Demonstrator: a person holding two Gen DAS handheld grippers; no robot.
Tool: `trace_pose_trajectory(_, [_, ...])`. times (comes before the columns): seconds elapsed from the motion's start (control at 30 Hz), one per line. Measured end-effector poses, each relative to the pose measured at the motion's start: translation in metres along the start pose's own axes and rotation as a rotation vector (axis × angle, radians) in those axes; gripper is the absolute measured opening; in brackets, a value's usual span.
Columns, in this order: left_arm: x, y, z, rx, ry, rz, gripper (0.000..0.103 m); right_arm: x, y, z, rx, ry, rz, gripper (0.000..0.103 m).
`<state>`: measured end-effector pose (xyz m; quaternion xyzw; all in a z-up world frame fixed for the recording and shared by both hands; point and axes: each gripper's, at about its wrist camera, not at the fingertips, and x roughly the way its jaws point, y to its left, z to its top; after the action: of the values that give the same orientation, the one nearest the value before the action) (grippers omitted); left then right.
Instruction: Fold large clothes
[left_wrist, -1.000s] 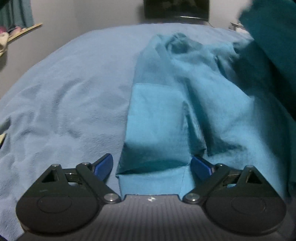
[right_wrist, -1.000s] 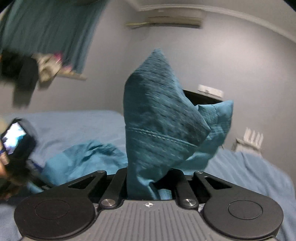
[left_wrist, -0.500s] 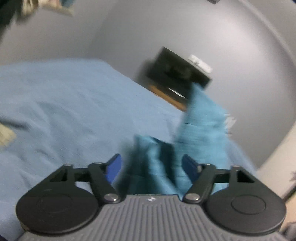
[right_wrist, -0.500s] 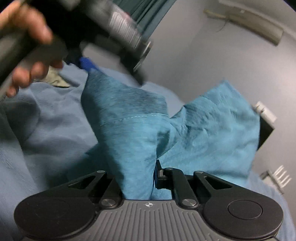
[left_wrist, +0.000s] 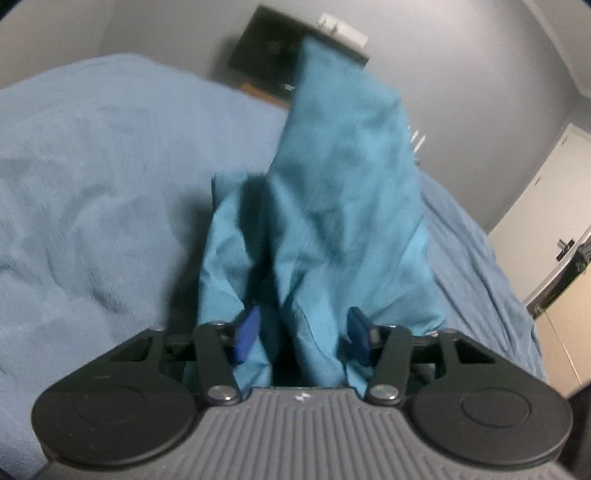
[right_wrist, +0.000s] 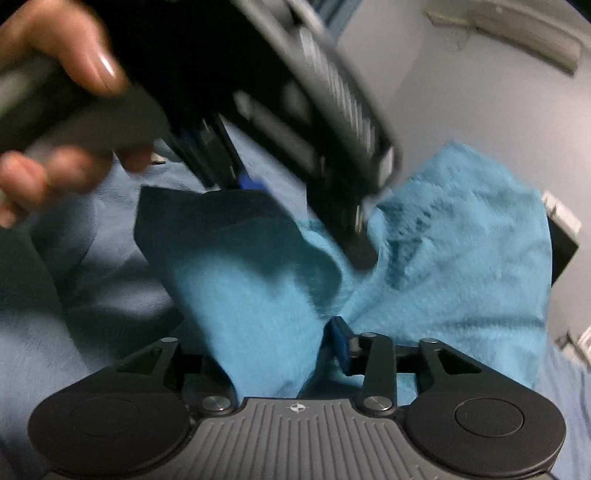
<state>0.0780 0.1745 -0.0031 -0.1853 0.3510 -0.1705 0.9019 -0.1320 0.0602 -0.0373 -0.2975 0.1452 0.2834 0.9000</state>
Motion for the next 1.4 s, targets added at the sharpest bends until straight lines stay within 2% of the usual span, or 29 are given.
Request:
trace_pose_trajectory(0.07, [0.007,0.004,-0.003,-0.013,0.022,-0.004,0.033,-0.019,0.004,-0.006,-0.03,-0.021,0.004,0.055])
trace_pose_trajectory(0.1, [0.009,0.006,-0.003,-0.019,0.029,-0.014,0.027,-0.03,0.005,-0.011,-0.049,-0.021,0.005,0.056])
trace_pose_trajectory(0.27, [0.006,-0.004,-0.001,0.025,0.039,-0.005,0.021,-0.083,-0.017,-0.034,-0.027,-0.018,0.041,0.064])
trace_pose_trajectory(0.37, [0.007,-0.006,0.001,0.057,0.044,0.018,0.021,-0.112,-0.053,-0.046,0.106,-0.025,0.129,0.065])
trace_pose_trajectory(0.5, [0.014,-0.012,0.003,0.089,0.063,0.055,0.021,-0.116,-0.121,-0.055,0.385,-0.048,0.228,0.061])
trace_pose_trajectory(0.57, [0.013,-0.012,0.003,0.089,0.064,0.056,0.021,-0.105,-0.161,-0.046,0.528,-0.086,0.231,0.061])
trace_pose_trajectory(0.63, [0.015,-0.016,0.003,0.1,0.063,0.06,0.021,-0.094,-0.191,-0.04,0.601,-0.112,0.182,0.061])
trace_pose_trajectory(0.77, [0.016,-0.021,0.003,0.139,0.071,0.079,0.021,-0.056,-0.235,-0.026,0.628,-0.051,-0.08,0.061])
trace_pose_trajectory(0.87, [0.017,-0.023,0.003,0.162,0.081,0.085,0.021,-0.024,-0.265,-0.023,0.71,-0.031,-0.18,0.055])
trace_pose_trajectory(1.0, [0.02,-0.031,0.004,0.211,0.101,0.113,0.021,0.026,-0.274,-0.014,0.735,0.017,-0.148,0.049])
trace_pose_trajectory(1.13, [0.025,-0.031,0.004,0.237,0.117,0.145,0.021,0.075,-0.263,0.004,0.629,0.062,-0.152,0.049])
trace_pose_trajectory(1.23, [0.027,-0.025,0.006,0.236,0.12,0.159,0.021,0.119,-0.257,0.013,0.553,0.145,-0.163,0.05])
trace_pose_trajectory(1.33, [0.032,-0.021,0.006,0.236,0.135,0.161,0.021,0.163,-0.26,0.018,0.514,0.225,-0.154,0.051])
trace_pose_trajectory(1.4, [0.036,-0.022,0.007,0.241,0.148,0.163,0.02,0.188,-0.262,0.022,0.497,0.242,-0.151,0.053])
